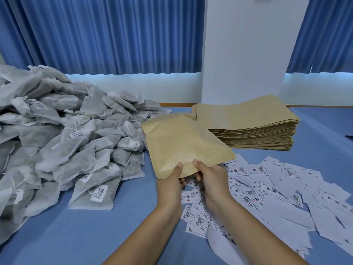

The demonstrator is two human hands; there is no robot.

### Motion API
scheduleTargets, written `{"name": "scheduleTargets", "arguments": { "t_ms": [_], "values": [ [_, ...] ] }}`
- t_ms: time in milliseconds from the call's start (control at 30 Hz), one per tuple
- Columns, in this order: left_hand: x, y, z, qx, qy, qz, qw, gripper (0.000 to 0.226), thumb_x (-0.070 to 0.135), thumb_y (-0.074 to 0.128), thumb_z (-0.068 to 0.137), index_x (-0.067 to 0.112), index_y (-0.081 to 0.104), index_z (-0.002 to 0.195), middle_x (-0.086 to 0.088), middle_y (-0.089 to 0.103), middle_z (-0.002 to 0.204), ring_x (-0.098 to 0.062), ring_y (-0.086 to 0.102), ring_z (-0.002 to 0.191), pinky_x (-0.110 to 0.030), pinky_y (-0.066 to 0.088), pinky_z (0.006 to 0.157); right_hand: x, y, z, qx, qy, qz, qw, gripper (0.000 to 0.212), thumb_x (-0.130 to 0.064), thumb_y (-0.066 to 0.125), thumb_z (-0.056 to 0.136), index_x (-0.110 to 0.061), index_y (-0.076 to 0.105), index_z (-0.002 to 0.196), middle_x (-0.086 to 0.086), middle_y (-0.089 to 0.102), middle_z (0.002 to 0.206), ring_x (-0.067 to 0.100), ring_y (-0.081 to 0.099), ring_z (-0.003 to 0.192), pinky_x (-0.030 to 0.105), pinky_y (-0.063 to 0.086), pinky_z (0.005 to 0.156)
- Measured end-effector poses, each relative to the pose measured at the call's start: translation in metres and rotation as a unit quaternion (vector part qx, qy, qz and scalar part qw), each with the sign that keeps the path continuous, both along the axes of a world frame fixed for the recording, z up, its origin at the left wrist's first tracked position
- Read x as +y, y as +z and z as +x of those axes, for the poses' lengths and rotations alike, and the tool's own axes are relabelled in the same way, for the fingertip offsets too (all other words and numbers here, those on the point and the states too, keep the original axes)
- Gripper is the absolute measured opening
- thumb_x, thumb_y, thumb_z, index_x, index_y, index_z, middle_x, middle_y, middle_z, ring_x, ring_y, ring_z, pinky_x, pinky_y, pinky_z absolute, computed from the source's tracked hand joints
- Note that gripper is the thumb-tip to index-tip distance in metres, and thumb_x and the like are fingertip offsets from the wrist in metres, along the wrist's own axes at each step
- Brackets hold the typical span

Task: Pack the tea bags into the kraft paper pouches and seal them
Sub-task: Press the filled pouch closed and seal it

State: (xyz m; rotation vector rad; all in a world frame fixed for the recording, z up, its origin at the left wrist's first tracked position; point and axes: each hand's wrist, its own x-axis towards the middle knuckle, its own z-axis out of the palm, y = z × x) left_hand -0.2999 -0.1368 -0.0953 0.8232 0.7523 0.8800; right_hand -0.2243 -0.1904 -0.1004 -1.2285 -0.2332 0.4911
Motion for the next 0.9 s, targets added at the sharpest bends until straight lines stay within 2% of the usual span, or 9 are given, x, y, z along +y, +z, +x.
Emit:
{"name": "scheduleTargets", "arguments": {
  "t_ms": [100,167,267,367,533,600,667,767,900],
  "values": [
    [0.002,0.002,-0.001,-0.003,0.007,0.012,1.0,0.015,0.01,0.068,0.087,0.015,0.063,0.1,0.002,0.065,0.077,-0.003,0.054,0.047,-0.017,0.047,0.049,-0.001,0.0,-0.002,0.01,0.043,0.025,0.999,0.009,-0.01,0.069,0.083,-0.002,0.064,0.083,0.004,0.049,0.054,0.015,0.04,0.047,0.025,0.035,0.048],
    [0.002,0.003,-0.001,0.005,0.003,0.024,1.0,0.01,0.012,0.064,0.089,0.017,0.063,0.098,0.004,0.061,0.07,-0.003,0.048,0.042,-0.02,0.045,0.049,-0.001,0.002,-0.004,0.008,0.08,0.032,0.996,0.008,-0.007,0.07,0.083,-0.002,0.066,0.088,0.005,0.054,0.06,0.014,0.041,0.047,0.027,0.037,0.054],
    [-0.001,0.003,0.0,0.043,-0.004,0.041,0.998,0.009,0.022,0.055,0.095,0.017,0.061,0.089,0.005,0.05,0.056,-0.008,0.041,0.044,-0.023,0.038,0.046,-0.001,0.006,-0.002,-0.001,0.086,0.017,0.996,0.005,-0.005,0.069,0.082,-0.002,0.064,0.081,0.003,0.05,0.052,0.012,0.038,0.042,0.024,0.037,0.05],
    [-0.002,0.005,-0.001,0.052,-0.006,0.046,0.998,0.012,0.023,0.053,0.096,0.017,0.056,0.087,0.006,0.044,0.054,-0.009,0.038,0.045,-0.017,0.033,0.038,-0.001,0.007,0.0,0.016,0.064,0.029,0.997,0.006,-0.002,0.067,0.082,-0.002,0.062,0.08,0.005,0.048,0.056,0.012,0.036,0.041,0.026,0.031,0.05],
    [-0.006,0.009,-0.003,0.05,-0.012,0.071,0.996,0.011,0.019,0.055,0.096,0.013,0.057,0.087,0.006,0.049,0.056,0.001,0.045,0.037,-0.012,0.035,0.037,0.0,0.006,-0.002,0.068,0.081,0.059,0.993,0.006,0.0,0.064,0.085,-0.001,0.063,0.091,0.009,0.063,0.074,0.019,0.049,0.061,0.025,0.041,0.055],
    [-0.007,0.01,-0.004,0.051,-0.014,0.07,0.996,0.012,0.02,0.054,0.096,0.013,0.057,0.086,0.006,0.049,0.054,-0.001,0.044,0.037,-0.013,0.035,0.037,0.0,0.008,-0.002,0.057,0.095,0.048,0.993,0.002,0.0,0.064,0.085,-0.002,0.064,0.084,0.009,0.062,0.071,0.018,0.048,0.06,0.024,0.041,0.054],
    [-0.008,0.01,-0.004,0.055,-0.019,0.066,0.996,0.016,0.023,0.051,0.097,0.014,0.055,0.084,0.007,0.047,0.051,-0.004,0.04,0.038,-0.015,0.033,0.037,0.0,0.008,-0.001,0.033,0.09,0.03,0.995,0.01,-0.002,0.065,0.084,-0.003,0.061,0.076,0.008,0.052,0.06,0.015,0.039,0.049,0.022,0.037,0.049],
    [-0.009,0.009,-0.003,0.052,-0.021,0.059,0.997,0.028,0.028,0.041,0.099,0.013,0.054,0.08,0.005,0.044,0.048,-0.007,0.037,0.04,-0.017,0.031,0.036,0.0,0.009,0.001,0.027,0.071,0.015,0.997,0.01,-0.003,0.064,0.085,-0.003,0.058,0.076,0.005,0.046,0.054,0.014,0.035,0.045,0.022,0.035,0.048],
    [-0.009,0.008,-0.003,0.057,-0.013,0.079,0.995,0.031,0.023,0.038,0.101,0.008,0.056,0.081,0.006,0.049,0.047,-0.004,0.041,0.038,-0.016,0.034,0.038,-0.001,0.009,-0.002,0.054,0.1,0.046,0.992,0.004,-0.002,0.063,0.085,0.001,0.063,0.084,0.015,0.059,0.073,0.024,0.048,0.065,0.032,0.041,0.066]
  ]
}}
